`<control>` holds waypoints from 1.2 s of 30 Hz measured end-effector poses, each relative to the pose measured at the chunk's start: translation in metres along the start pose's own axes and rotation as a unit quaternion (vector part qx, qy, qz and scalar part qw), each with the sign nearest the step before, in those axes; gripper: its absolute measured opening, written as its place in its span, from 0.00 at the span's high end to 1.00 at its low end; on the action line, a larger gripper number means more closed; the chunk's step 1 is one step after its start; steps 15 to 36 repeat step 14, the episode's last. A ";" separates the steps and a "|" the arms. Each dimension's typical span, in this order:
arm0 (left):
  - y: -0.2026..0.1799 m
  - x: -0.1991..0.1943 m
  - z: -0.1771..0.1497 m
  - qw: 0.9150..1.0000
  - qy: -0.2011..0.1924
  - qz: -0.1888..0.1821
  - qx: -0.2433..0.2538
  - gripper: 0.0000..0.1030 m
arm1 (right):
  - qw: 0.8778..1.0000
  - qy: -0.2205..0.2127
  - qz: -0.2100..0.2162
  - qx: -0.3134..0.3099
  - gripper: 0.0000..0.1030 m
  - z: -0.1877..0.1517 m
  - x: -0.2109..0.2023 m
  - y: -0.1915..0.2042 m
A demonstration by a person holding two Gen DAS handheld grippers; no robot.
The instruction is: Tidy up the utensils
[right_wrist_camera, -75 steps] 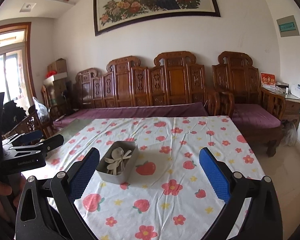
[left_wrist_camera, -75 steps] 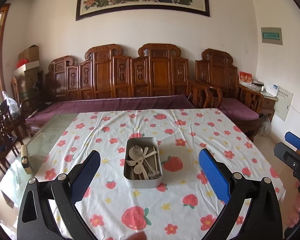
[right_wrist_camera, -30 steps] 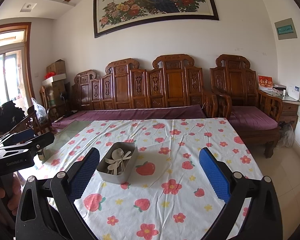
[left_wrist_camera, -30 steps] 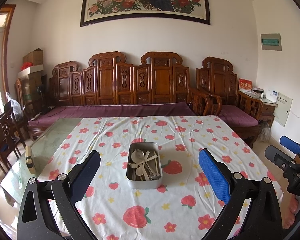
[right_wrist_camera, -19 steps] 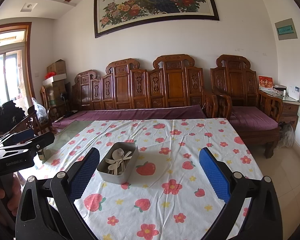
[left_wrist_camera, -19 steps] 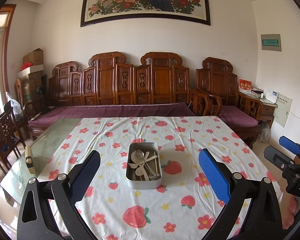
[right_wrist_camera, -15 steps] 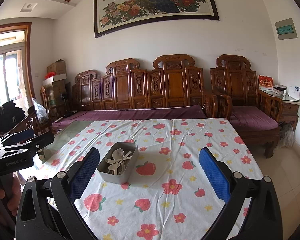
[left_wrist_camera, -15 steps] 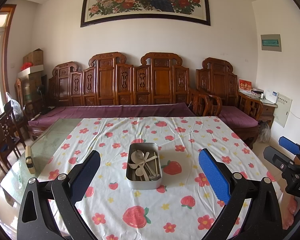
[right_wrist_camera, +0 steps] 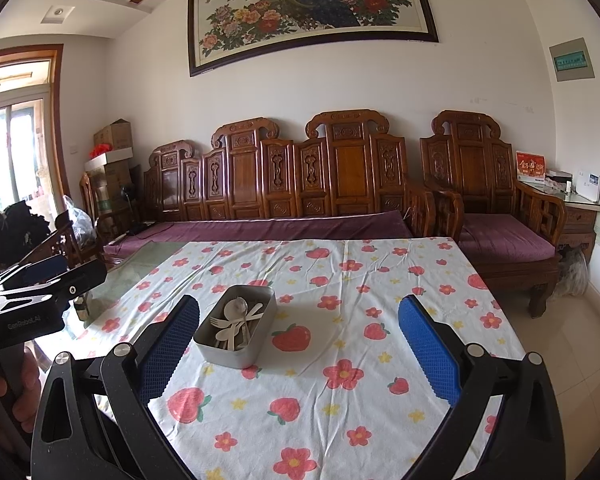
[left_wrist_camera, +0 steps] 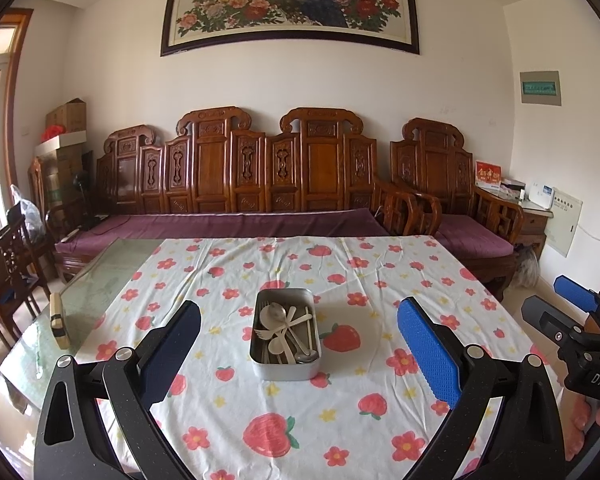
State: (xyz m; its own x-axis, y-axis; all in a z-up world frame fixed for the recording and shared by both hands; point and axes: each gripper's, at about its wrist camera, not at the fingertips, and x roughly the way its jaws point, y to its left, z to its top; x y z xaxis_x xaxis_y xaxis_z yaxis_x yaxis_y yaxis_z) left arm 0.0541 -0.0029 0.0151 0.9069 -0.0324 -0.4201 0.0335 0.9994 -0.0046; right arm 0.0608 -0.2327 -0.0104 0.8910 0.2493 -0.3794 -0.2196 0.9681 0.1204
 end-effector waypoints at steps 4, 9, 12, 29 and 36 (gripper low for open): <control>-0.002 0.000 0.002 1.000 -0.001 0.000 -0.001 0.08 | 1.000 0.000 0.000 0.000 0.03 0.001 0.000 0.000; -0.003 0.000 0.003 1.000 -0.001 -0.001 -0.001 0.08 | 1.000 0.000 0.000 0.000 0.03 0.000 0.000 0.000; -0.003 -0.001 0.002 1.000 -0.002 -0.001 -0.001 0.08 | 1.000 0.000 0.000 0.000 0.03 0.000 0.000 0.000; -0.002 -0.001 0.002 1.000 -0.001 0.000 -0.001 0.08 | 1.000 0.000 0.000 -0.001 0.03 0.000 0.000 0.000; -0.002 -0.001 0.002 1.000 -0.001 0.000 -0.001 0.08 | 1.000 0.000 0.000 -0.001 0.03 0.000 0.000 0.000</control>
